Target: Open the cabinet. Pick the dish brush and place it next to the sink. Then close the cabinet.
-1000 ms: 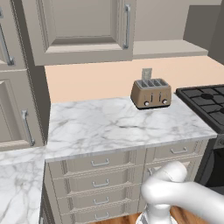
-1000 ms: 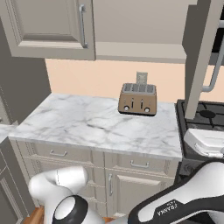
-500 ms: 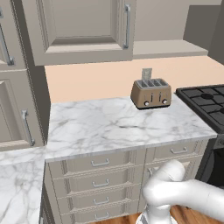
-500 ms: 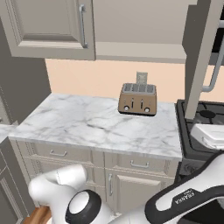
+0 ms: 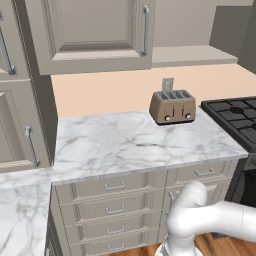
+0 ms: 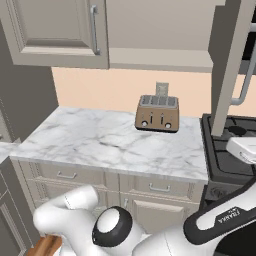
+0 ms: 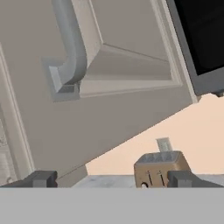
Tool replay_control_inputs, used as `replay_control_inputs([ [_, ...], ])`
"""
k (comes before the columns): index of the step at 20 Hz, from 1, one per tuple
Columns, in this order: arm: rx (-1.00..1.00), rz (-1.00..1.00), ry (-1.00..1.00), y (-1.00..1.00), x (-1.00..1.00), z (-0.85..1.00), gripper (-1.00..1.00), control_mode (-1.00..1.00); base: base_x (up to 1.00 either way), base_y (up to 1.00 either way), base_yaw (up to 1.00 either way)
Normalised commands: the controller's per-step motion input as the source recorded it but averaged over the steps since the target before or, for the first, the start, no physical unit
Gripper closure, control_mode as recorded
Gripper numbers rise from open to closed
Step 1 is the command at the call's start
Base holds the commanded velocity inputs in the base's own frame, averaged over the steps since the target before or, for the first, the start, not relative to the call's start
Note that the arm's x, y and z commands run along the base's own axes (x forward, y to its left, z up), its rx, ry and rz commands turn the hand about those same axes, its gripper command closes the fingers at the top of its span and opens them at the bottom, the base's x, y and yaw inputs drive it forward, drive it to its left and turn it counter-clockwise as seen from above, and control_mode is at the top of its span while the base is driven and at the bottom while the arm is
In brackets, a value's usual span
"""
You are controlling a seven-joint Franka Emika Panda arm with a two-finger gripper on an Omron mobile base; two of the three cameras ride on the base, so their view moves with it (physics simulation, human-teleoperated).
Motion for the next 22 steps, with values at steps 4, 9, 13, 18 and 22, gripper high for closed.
replay_control_inputs([
  [4, 0.00, 0.14, 0.00, -0.09, 0.33, 0.00, -1.00, -1.00, 0.00, 0.00, 0.00],
  [9, 0.00, 0.14, 0.00, -0.01, 0.11, 0.05, -1.00, -1.00, 0.00, 0.00, 0.00],
  [13, 0.00, 0.12, 0.00, 0.00, 0.00, 0.24, -1.00, -1.00, 0.00, 0.00, 0.00],
  [18, 0.00, 0.11, -0.02, 0.06, -0.02, 0.33, -1.00, -1.00, 0.00, 0.00, 0.00],
  [22, 0.00, 0.11, -0.02, 0.18, -0.02, 0.24, -1.00, -1.00, 0.00, 0.00, 0.00],
])
